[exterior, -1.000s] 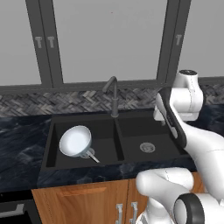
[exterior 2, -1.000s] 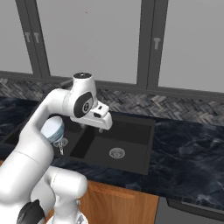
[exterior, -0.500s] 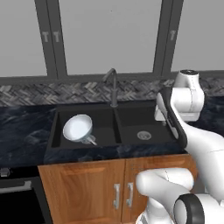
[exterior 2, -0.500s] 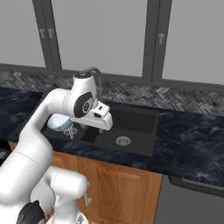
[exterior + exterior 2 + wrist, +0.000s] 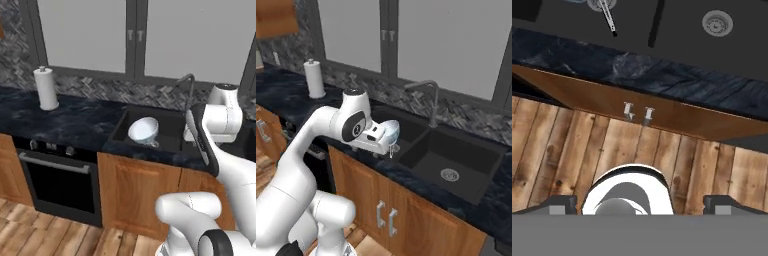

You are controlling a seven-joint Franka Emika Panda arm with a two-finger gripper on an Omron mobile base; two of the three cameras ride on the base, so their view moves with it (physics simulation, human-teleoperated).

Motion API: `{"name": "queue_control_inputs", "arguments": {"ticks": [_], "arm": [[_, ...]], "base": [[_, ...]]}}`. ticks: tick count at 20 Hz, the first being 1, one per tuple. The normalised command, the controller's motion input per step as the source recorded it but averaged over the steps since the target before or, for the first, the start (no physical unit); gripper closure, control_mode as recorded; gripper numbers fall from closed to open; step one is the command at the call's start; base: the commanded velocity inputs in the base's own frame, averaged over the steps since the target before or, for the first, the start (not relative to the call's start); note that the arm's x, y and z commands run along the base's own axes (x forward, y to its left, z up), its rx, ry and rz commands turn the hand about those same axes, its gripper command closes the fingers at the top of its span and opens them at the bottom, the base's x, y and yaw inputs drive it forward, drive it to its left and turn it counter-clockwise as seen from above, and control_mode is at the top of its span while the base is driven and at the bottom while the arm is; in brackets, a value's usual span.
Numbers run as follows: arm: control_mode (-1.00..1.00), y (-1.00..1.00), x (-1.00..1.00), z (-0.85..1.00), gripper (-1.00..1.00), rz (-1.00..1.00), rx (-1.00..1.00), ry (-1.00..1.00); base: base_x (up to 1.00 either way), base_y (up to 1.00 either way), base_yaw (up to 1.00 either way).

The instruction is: Pick the strainer and bowl and place them in the sink. Then turn on the water.

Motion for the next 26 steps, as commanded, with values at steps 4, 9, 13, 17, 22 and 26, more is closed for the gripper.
{"name": "queue_control_inputs", "arguments": {"ticks": [4,9,13,17,22,26], "arm": [[1.0,0.0,0.0,0.0,-1.0,0.0,0.0,0.0],[1.0,0.0,0.0,0.0,-1.0,0.0,0.0,0.0],[1.0,0.0,0.0,0.0,-1.0,0.0,0.0,0.0],[1.0,0.0,0.0,0.0,-1.0,0.0,0.0,0.0],[1.0,0.0,0.0,0.0,-1.0,0.0,0.0,0.0],[1.0,0.0,0.0,0.0,-1.0,0.0,0.0,0.0]], "base": [[0.0,0.0,0.74],[0.01,0.0,0.76],[0.07,0.0,0.77],[0.08,0.0,0.76],[0.29,0.0,0.71],[0.7,-0.14,0.48]]}}
